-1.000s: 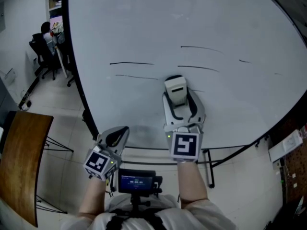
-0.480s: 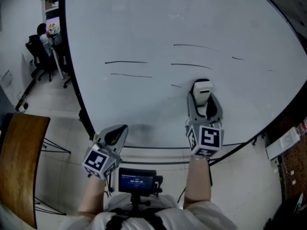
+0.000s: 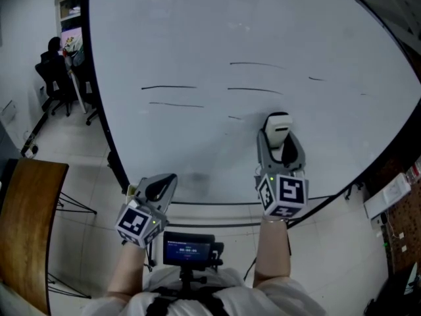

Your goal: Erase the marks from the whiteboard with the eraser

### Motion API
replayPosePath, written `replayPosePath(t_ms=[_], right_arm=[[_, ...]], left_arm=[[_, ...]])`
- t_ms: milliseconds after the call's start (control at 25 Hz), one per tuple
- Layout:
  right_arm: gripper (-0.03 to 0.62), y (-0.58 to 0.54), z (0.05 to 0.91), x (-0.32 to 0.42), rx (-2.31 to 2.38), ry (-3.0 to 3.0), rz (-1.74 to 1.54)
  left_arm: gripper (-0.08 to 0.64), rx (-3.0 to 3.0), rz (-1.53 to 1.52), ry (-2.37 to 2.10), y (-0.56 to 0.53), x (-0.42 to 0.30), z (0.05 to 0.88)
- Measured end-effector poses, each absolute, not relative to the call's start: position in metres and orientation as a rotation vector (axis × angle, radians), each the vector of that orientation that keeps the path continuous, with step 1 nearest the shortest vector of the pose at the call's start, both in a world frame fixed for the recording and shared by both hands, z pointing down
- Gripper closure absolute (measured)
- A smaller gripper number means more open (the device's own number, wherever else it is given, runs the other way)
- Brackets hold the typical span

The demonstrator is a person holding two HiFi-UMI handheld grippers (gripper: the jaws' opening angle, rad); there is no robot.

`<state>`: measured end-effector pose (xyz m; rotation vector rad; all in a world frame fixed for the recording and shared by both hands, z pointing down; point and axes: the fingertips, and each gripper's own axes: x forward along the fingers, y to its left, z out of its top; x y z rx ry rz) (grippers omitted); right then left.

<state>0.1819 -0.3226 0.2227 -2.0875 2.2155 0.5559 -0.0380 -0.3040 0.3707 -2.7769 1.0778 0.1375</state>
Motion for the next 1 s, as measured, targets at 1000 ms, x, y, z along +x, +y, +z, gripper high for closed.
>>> replayPosePath(t_ms=[1000], right_arm=[[0.328, -0.346, 0.204, 0.050, -1.908, 2.373, 0.865]], left_arm=[[0.552, -2.748, 0.137, 1.186, -0.305, -0.090, 0.378]])
